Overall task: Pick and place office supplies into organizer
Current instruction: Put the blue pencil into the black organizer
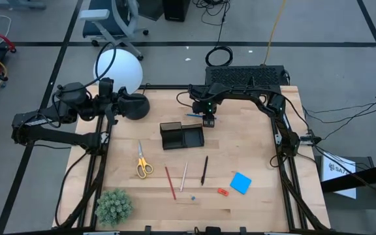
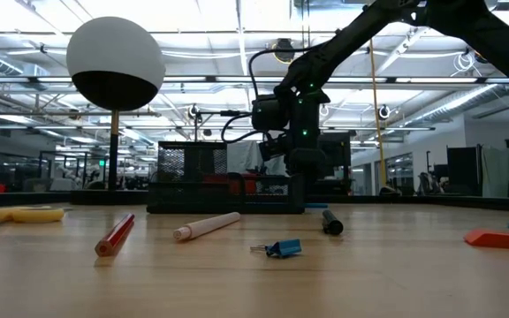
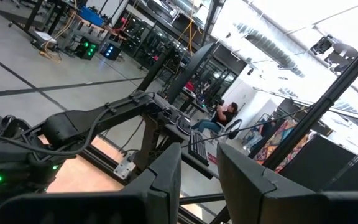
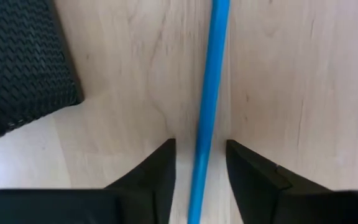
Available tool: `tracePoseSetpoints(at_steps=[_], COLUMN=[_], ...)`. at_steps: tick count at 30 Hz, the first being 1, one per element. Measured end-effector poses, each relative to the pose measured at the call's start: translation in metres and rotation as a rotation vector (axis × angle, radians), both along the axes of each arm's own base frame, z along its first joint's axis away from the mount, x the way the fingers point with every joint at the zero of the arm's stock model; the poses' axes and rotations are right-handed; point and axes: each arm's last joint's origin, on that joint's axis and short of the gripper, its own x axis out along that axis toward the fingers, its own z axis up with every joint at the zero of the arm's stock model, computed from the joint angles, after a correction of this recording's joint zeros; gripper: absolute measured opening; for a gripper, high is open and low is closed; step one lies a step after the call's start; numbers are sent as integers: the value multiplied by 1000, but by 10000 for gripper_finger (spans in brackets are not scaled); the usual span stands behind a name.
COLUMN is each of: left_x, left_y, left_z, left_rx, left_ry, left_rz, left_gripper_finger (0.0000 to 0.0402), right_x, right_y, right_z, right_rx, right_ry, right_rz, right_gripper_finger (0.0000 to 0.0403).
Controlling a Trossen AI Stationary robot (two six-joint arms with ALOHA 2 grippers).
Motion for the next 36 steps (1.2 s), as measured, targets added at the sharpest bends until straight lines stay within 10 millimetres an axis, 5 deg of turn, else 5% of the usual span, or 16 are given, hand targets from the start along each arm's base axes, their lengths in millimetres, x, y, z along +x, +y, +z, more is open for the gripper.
tracePoseSetpoints(at_steps=[12, 23, 36], left_x=[0, 0, 0], left_y=[0, 0, 0], left_z=[0, 0, 0], left_rx=[8, 6, 11], left_ry=[1, 1, 1], left_rz=[2, 2, 4], left_gripper_finger=[97, 97, 97], right_x=[1, 0, -14], right_y=[-1, -2, -13], right_z=[0, 5, 35], right_rx=[2, -1, -24], right_ry=[-13, -27, -69], right_rz=[-1, -30, -85], right_gripper_finger=[10, 7, 1])
